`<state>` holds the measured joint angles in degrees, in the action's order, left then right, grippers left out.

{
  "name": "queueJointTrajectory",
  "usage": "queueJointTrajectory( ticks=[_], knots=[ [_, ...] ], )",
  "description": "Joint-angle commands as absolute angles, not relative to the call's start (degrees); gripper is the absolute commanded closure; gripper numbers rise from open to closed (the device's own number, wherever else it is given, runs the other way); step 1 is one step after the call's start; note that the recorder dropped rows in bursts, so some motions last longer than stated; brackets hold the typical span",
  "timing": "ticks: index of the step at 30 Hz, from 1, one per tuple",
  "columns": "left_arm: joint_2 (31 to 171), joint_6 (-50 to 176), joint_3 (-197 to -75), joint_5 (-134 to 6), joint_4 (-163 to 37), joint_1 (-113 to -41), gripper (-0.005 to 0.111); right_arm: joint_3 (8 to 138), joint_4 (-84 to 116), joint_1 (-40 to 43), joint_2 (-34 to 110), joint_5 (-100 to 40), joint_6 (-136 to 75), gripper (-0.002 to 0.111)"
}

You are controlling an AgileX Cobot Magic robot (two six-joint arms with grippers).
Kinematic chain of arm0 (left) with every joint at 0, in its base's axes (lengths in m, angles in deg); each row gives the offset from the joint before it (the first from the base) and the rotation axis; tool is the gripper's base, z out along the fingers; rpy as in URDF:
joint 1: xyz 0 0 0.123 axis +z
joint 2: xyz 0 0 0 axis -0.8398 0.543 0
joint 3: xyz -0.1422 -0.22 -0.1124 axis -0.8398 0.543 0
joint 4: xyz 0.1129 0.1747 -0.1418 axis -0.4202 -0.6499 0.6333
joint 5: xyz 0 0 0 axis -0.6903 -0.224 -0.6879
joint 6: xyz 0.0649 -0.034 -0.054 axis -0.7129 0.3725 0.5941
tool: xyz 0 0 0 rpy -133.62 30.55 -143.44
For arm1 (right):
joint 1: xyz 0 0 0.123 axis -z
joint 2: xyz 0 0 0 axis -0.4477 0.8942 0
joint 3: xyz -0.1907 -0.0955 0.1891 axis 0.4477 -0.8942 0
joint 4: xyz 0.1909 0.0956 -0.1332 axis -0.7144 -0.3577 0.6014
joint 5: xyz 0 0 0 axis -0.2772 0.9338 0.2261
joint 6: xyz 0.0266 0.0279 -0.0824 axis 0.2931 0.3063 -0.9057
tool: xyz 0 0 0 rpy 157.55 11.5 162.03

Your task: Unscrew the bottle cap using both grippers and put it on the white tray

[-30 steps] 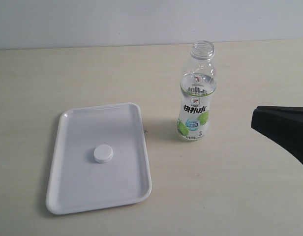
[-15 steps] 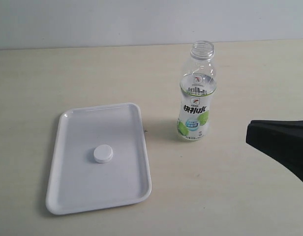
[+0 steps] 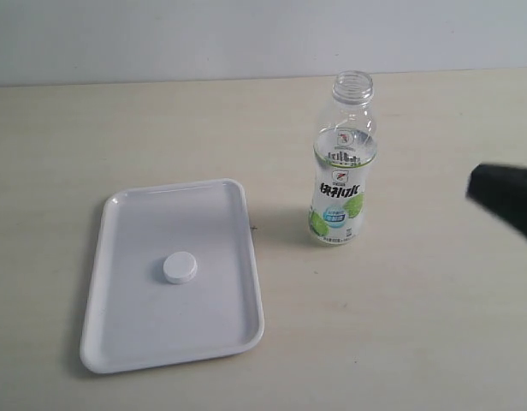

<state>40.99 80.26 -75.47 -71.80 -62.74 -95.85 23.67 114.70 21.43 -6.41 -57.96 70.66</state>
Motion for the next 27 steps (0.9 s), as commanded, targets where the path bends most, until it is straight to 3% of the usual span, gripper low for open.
queueJointTrajectory(
  ticks=[1,10,27],
  knots=[
    [40.7,80.7,-75.3,-71.9,-62.0,-96.1,0.107,20.9,102.6,25.0,-15.1,-36.8,68.4,0.108],
    [40.7,80.7,-75.3,-71.9,-62.0,-96.1,0.107,9.0,102.3,33.7,-28.7,-30.3,63.0,0.108],
    [40.7,80.7,-75.3,-71.9,-62.0,-96.1,0.107,8.2,102.4,34.4,-30.9,-30.6,59.8,0.108]
  ],
)
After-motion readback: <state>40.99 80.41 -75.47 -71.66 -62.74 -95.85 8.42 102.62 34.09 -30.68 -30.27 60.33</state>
